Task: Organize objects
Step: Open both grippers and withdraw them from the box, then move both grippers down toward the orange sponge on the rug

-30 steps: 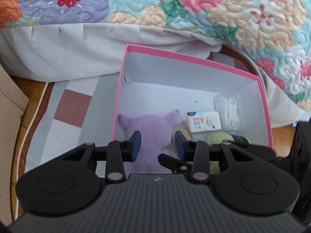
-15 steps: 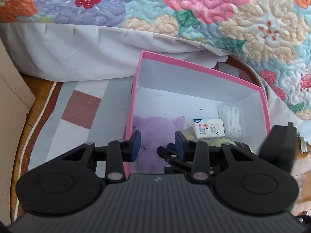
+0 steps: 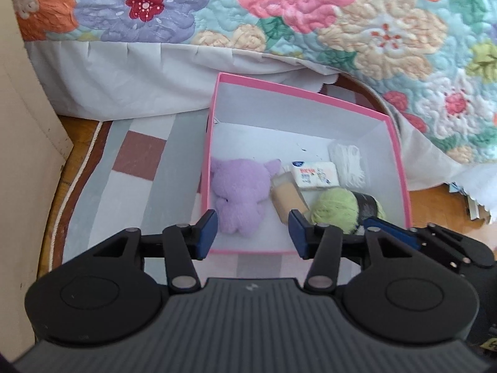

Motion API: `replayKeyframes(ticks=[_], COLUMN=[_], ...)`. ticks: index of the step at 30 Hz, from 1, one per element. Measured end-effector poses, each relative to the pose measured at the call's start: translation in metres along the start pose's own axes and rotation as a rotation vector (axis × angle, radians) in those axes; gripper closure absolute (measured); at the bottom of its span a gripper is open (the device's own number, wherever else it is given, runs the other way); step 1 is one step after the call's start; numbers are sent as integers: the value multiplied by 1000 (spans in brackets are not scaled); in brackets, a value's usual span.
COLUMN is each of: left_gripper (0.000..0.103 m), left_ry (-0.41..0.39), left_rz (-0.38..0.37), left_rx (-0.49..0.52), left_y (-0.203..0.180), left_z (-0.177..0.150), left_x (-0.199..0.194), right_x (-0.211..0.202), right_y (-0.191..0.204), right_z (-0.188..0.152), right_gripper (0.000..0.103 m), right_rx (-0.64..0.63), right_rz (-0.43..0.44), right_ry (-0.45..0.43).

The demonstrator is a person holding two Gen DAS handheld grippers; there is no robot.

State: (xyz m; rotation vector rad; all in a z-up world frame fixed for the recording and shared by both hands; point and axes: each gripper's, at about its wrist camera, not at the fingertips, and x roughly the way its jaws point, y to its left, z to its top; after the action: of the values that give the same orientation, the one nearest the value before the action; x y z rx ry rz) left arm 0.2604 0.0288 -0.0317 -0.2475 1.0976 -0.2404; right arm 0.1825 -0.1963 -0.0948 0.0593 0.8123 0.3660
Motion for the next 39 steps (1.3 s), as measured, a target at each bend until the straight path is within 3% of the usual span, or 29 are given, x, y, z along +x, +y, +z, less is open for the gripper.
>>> replayKeyframes(ticks=[6,11,18,22,25,31,39], left_gripper=[45,43,39,31,26,15,14], left_ry=[-11,-19,7,10,6,26,108], left_rz=[-4,34,9,-18,-32,-64,-64], left_rx=[29,54,71,88,106,116,110], left_y=[-6,-11,-11,-12,-12,-10,5], left_z=[-12,-27,-52,-68,-80,-101,-124], left_x=[-41,-73,-109,-124,-130,-114,-59], right_x=[-57,-98,-140,-157,-159,-134,-78], right_y=[28,47,75,93,101,101,93], right_z=[-1,-7,-15,-24,-35,-63,-102], right_gripper=[56,53,38,26,12,12,12], right_rx=[-61,-83,-120,-180,-208,-183,-135], right_rz=[-41,-25,-7,-12,2,28,55], right_ry=[-15,-12,0,17,21,64,103])
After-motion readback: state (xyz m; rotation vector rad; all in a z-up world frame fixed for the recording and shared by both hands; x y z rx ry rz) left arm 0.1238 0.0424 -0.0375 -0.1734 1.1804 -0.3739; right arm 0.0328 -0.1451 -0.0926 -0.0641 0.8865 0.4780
